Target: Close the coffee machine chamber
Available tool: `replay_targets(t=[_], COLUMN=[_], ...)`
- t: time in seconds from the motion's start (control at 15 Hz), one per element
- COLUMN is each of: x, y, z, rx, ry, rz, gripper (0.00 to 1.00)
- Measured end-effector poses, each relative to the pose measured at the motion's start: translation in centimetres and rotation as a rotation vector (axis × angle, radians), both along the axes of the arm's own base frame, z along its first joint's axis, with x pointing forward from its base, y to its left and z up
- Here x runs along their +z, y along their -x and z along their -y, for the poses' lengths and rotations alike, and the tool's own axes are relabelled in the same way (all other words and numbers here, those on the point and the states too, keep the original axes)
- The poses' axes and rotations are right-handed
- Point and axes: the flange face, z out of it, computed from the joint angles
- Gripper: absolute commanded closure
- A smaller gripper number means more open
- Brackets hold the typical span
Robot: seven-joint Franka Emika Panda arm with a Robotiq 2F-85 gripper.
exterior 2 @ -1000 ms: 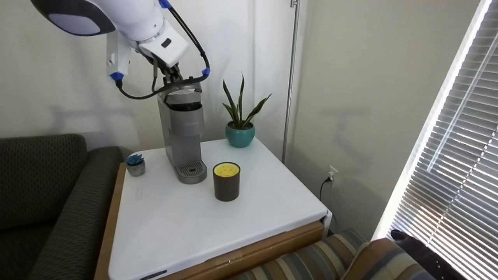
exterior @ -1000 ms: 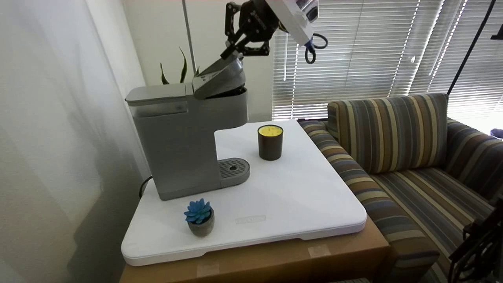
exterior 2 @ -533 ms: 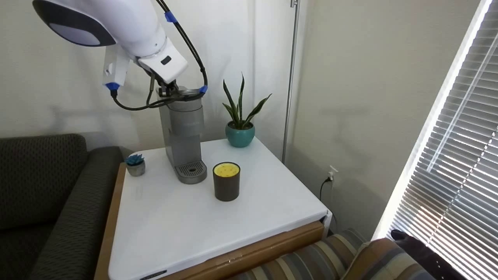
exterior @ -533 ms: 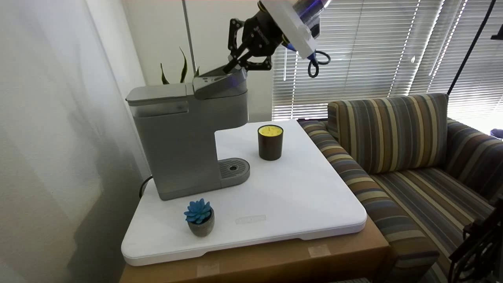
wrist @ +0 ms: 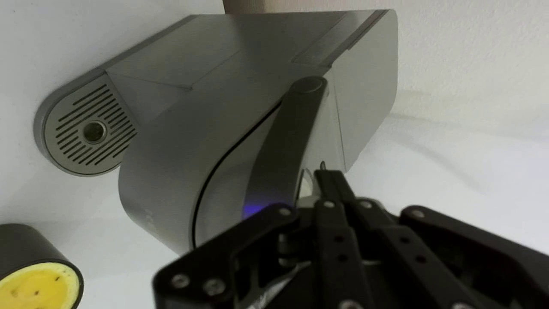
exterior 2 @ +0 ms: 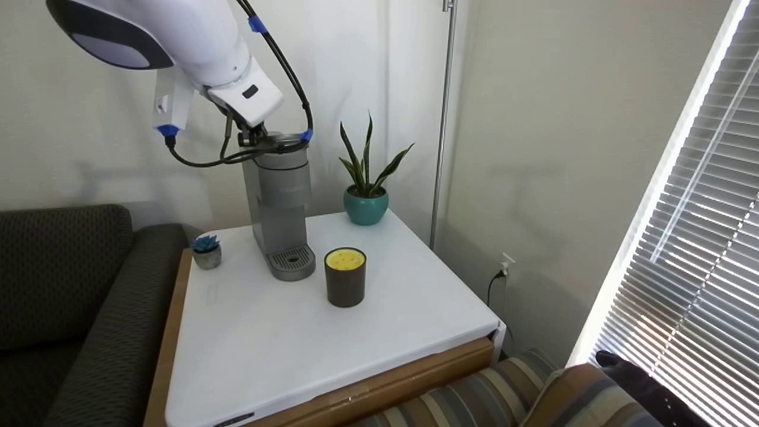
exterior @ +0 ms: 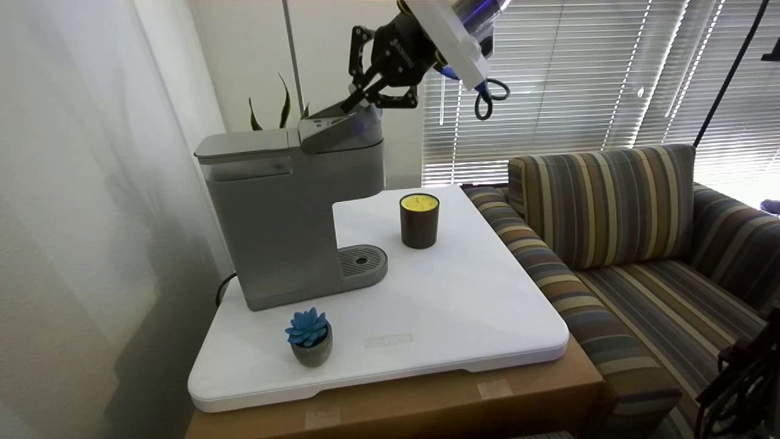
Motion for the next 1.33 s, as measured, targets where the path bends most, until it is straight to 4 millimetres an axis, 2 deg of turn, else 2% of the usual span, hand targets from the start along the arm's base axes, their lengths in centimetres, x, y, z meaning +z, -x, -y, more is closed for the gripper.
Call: replay_targets(t=[0.33, 0.53, 0.73, 1.0, 1.13, 1.33], x=[-0.4, 0.1, 2.4, 7.2, 8.9, 9.8], y=[0.3, 0.2, -0.1, -0.3, 0.0, 0.6], z=[0.2, -0.4, -1.7, -2.7, -2.2, 0.0], rx=[-0.034, -0.005, 0.083, 0.152, 0.156, 0.129], ry=[-0.047, -0.015, 0.111, 0.272, 0.333, 0.421], rz=[-0.011, 0.006, 0.068, 0.163, 0.179, 0.154], gripper=[1.0, 1.0, 1.0, 1.0, 1.0, 1.0])
